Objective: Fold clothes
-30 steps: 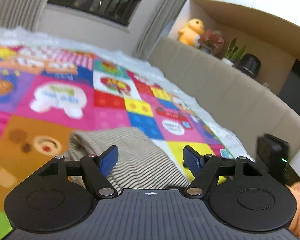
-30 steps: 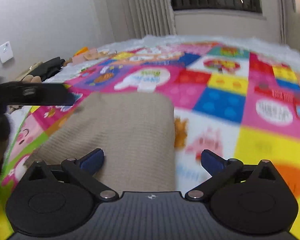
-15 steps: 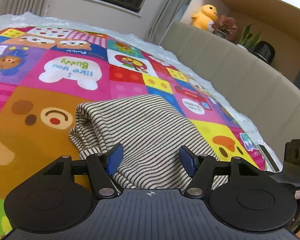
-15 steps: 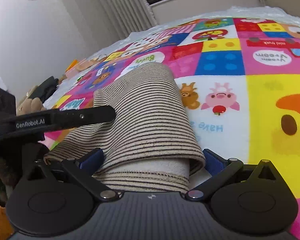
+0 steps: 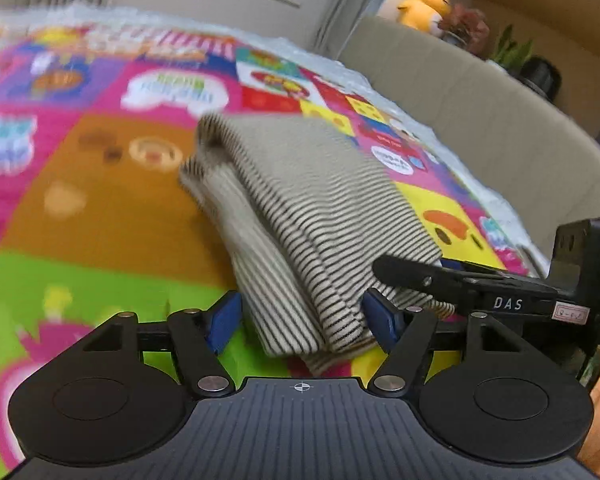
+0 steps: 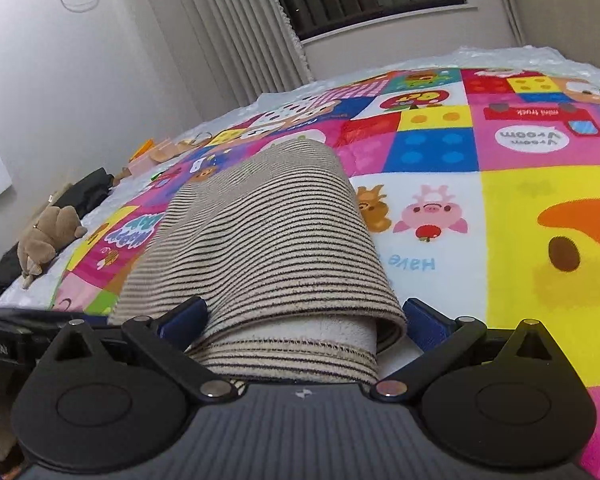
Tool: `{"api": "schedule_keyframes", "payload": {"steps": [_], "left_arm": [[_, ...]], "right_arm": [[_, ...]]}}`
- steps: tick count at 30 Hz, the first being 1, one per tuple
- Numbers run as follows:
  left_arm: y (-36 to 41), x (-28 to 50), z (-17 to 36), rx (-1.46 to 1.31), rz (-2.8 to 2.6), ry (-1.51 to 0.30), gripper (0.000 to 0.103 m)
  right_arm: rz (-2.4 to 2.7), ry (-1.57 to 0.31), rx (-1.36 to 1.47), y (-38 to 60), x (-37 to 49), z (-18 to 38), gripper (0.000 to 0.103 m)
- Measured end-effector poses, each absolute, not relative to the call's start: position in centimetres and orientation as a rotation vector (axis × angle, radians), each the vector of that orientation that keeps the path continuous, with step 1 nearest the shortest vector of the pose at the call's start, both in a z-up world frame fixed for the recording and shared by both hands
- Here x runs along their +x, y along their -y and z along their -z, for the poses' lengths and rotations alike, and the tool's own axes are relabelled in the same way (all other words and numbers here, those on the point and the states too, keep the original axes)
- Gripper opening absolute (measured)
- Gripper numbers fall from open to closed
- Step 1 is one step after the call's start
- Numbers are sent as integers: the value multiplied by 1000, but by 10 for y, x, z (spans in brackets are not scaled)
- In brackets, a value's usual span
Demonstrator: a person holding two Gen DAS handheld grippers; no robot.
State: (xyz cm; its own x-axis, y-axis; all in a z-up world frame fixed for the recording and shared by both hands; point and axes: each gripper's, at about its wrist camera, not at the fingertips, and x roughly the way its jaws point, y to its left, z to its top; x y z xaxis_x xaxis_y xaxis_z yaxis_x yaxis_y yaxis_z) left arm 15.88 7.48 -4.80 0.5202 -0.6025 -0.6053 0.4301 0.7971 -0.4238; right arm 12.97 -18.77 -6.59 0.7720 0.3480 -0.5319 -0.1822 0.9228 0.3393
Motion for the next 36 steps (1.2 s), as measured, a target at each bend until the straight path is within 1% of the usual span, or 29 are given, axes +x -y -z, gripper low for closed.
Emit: {"api": "schedule_keyframes", "payload": {"steps": [1, 5, 7, 9, 11, 14, 15, 16, 21, 23, 24, 27, 29, 30, 34, 36], "left_arm": [[-76, 159, 50, -239, 627, -813, 75], [-77, 159, 54, -235, 635, -811, 76], [-78, 159, 56, -238, 636, -812, 77], [-78, 159, 56, -242, 633, -812, 77], [-77, 158, 56, -243, 629, -812, 78], [-75, 155, 51, -234, 622, -813, 78], [-76, 154, 46, -237, 621, -811, 77], [-76, 154, 40, -240, 622, -801, 74], [-76, 145, -9, -235, 664, -620, 68], [-69, 146, -18, -221, 697, -579, 67], [-64, 148, -18, -211, 707, -578, 67], [-52, 160, 8, -207, 687, -681, 60], [-49, 163, 23, -194, 658, -718, 60], [-49, 163, 25, -180, 651, -718, 60], [-51, 165, 31, -146, 633, -722, 61], [-52, 166, 32, -151, 635, -728, 62]], "right_arm": [[-287, -620, 263, 186, 128, 63, 103], [-297, -528, 178, 181, 112, 45, 103], [-275, -464, 128, 179, 106, 35, 97], [-238, -467, 110, 181, 112, 33, 86], [-231, -520, 150, 187, 122, 47, 82], [-228, -574, 213, 197, 133, 60, 85], [-232, -579, 236, 201, 134, 61, 86], [-234, -582, 255, 203, 135, 62, 86], [-225, -563, 233, 200, 131, 63, 86], [-228, -563, 240, 201, 132, 63, 86], [-228, -562, 242, 202, 133, 64, 86], [-231, -563, 242, 202, 133, 63, 86], [-240, -573, 256, 205, 134, 58, 85], [-253, -575, 252, 205, 135, 52, 83], [-314, -545, 188, 199, 152, 21, 83], [-344, -570, 215, 199, 175, 14, 83]]}}
